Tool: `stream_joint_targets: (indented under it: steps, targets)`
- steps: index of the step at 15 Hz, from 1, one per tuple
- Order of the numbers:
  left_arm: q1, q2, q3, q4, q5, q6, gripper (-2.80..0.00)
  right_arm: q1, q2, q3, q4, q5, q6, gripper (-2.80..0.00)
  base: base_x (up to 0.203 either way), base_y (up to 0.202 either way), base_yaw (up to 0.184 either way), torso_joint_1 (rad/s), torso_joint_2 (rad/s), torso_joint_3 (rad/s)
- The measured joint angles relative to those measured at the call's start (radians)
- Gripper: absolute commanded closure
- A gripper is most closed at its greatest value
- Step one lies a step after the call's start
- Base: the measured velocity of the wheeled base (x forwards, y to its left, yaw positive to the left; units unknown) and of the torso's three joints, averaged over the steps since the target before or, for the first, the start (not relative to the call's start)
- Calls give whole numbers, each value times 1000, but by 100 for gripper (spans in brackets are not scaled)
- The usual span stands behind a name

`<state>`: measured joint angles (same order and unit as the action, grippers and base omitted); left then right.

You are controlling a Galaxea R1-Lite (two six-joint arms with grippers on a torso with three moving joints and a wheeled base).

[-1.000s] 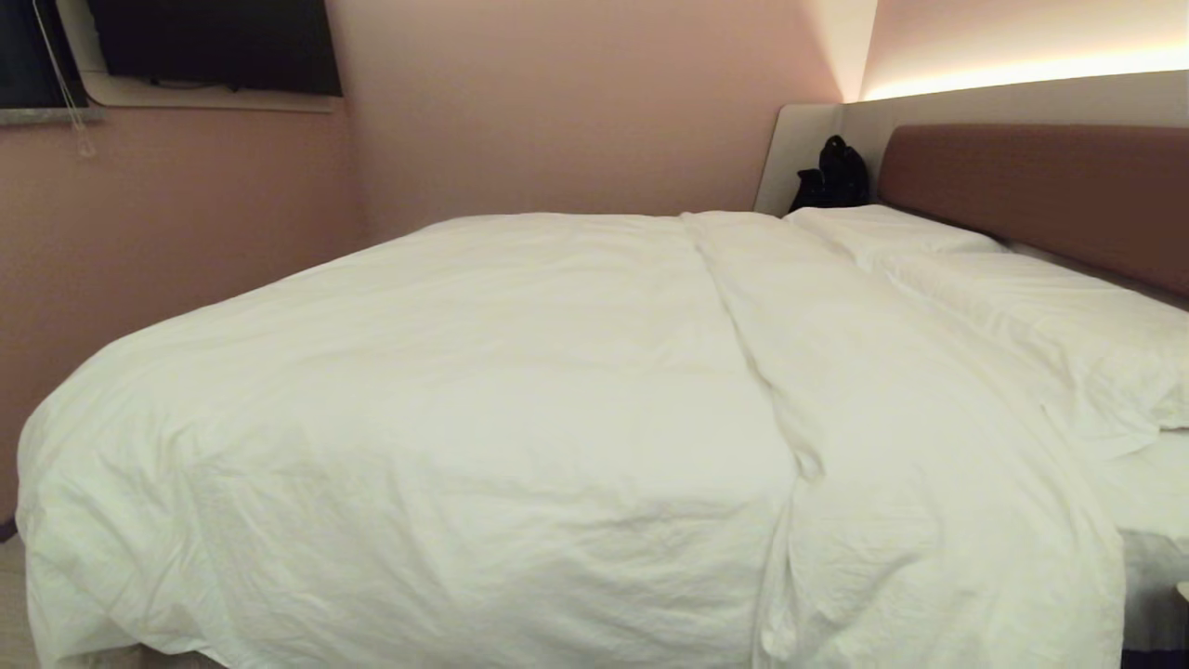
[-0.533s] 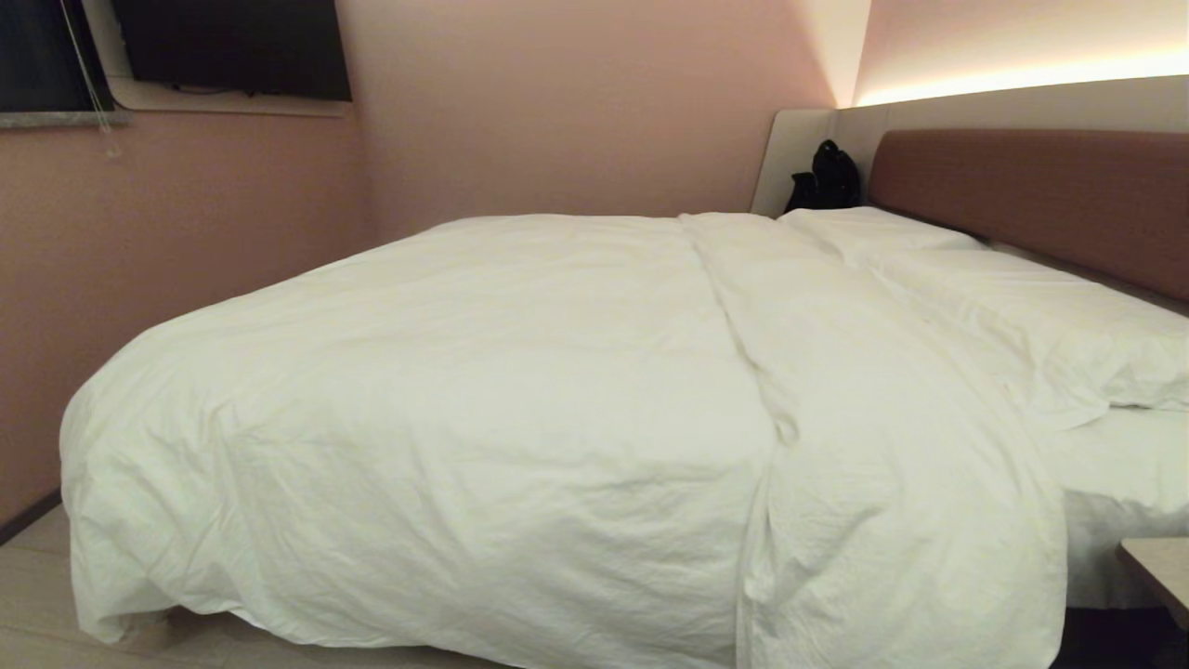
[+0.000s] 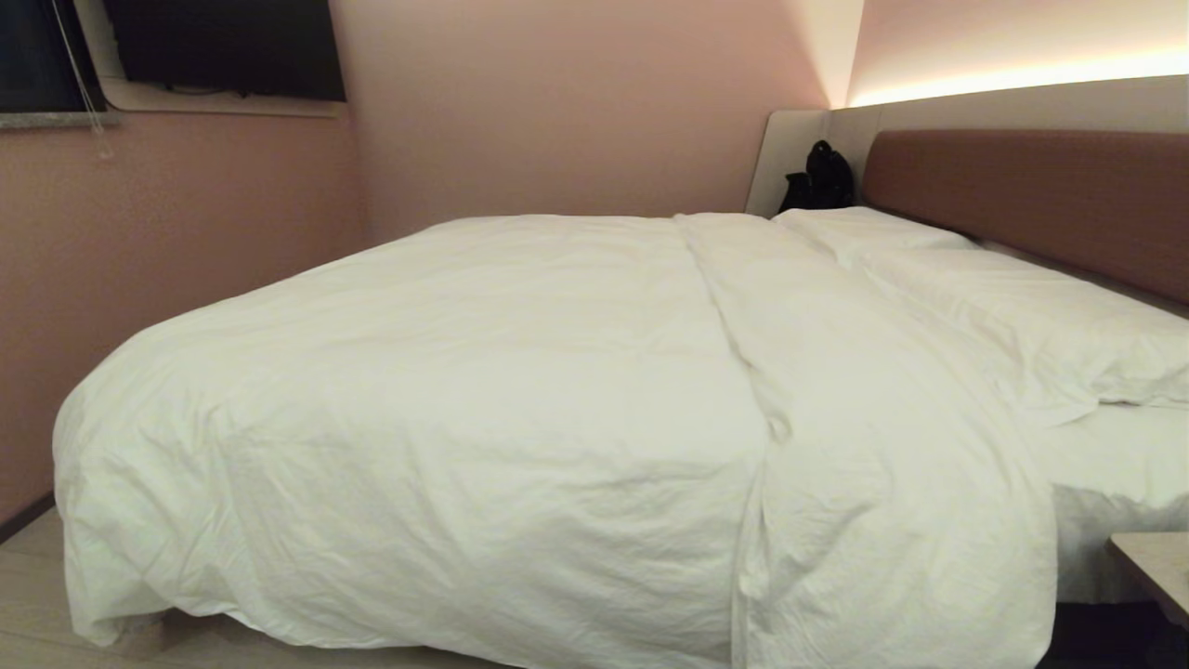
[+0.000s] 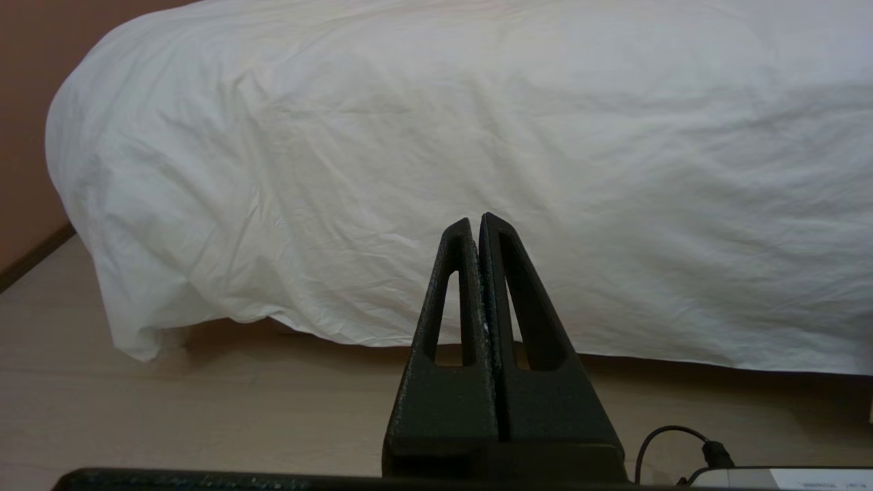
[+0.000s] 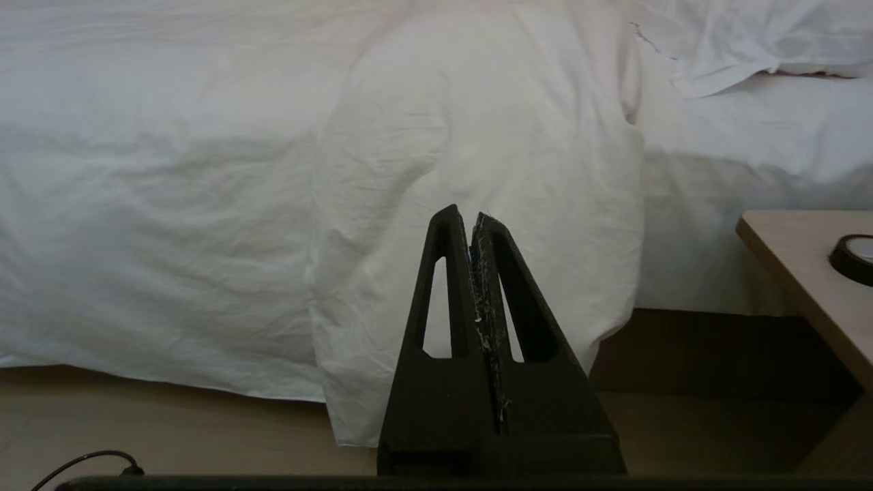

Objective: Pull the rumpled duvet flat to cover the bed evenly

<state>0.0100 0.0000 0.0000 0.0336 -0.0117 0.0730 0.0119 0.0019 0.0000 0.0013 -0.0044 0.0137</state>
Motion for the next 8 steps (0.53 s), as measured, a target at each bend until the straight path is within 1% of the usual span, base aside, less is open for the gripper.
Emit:
stream_joint_targets:
  steps: [2, 8]
  targets:
    - [1, 0, 0, -1, 2, -3, 0, 0, 0, 0, 3, 0, 0, 0, 1, 100, -11, 7, 0, 2]
    - [0, 0, 0, 0, 2, -13, 0, 0, 0, 0, 1, 0, 0, 0, 0, 195, -1, 3, 1, 2]
